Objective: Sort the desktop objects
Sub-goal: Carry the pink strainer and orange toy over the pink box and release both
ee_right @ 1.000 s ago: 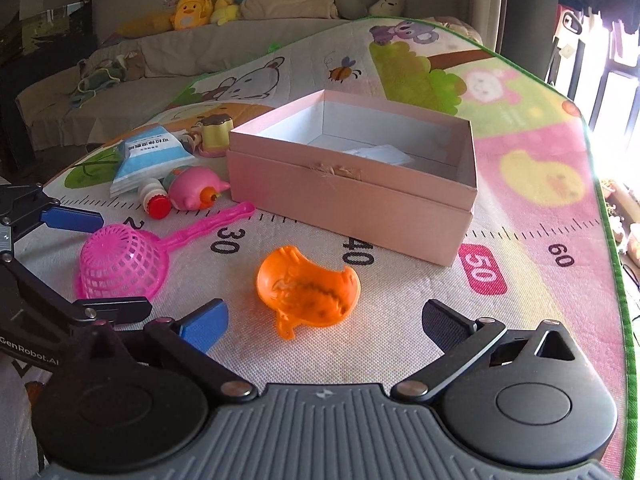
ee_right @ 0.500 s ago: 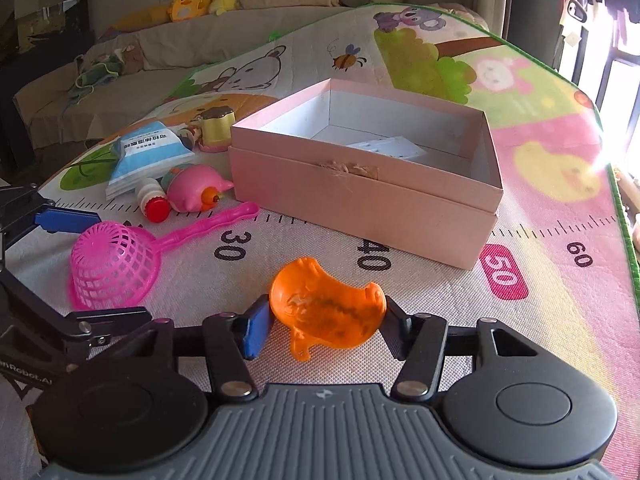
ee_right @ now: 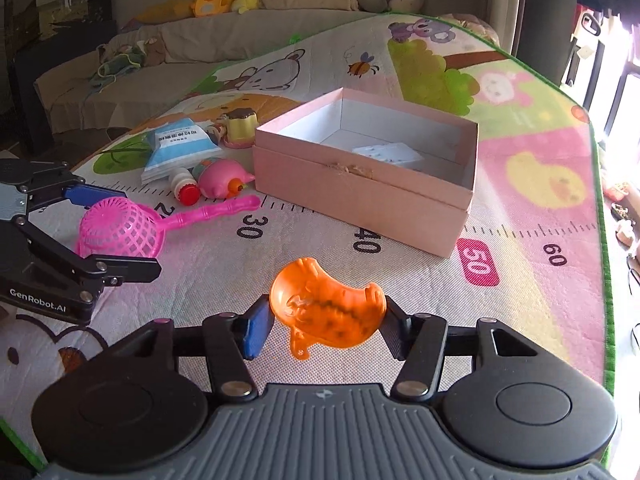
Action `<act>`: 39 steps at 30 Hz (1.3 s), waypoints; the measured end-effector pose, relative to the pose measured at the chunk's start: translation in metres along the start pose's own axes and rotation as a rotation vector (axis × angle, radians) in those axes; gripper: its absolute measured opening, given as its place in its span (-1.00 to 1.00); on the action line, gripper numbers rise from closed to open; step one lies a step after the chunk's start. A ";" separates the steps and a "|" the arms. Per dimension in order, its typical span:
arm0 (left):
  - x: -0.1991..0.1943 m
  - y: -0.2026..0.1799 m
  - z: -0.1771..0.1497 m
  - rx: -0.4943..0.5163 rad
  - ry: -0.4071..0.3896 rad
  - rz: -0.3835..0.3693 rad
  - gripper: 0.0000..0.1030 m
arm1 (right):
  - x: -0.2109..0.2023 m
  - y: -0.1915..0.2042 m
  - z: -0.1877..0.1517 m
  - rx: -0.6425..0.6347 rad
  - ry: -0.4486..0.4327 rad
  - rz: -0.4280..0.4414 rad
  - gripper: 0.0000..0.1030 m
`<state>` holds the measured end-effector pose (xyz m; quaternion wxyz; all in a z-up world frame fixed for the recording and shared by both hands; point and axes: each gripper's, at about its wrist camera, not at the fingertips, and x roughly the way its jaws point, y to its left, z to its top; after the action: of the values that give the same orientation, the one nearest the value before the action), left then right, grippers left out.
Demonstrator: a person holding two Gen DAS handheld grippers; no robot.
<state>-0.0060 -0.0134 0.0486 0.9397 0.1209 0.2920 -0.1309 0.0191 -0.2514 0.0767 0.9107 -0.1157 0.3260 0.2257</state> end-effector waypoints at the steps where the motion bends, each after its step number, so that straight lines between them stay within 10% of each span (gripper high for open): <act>1: -0.011 -0.001 0.008 0.009 -0.039 0.012 0.70 | -0.012 -0.002 0.003 -0.001 -0.028 -0.005 0.09; 9: -0.040 -0.011 0.094 0.085 -0.296 0.081 0.70 | -0.093 -0.047 0.069 0.085 -0.307 -0.081 0.09; 20: 0.112 -0.004 0.165 -0.173 -0.131 -0.166 0.85 | -0.050 -0.107 0.099 0.183 -0.282 -0.170 0.10; 36: 0.043 0.041 0.019 -0.080 -0.067 0.072 0.97 | 0.098 -0.096 0.129 0.218 0.103 -0.009 0.10; 39: 0.039 0.050 0.000 -0.079 -0.040 0.100 0.99 | 0.099 -0.102 0.123 0.274 0.114 -0.020 0.34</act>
<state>0.0408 0.0271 0.0331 0.9547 0.0952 0.2719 -0.0747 0.2031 -0.2626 0.1125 0.9002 -0.0059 0.4037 0.1631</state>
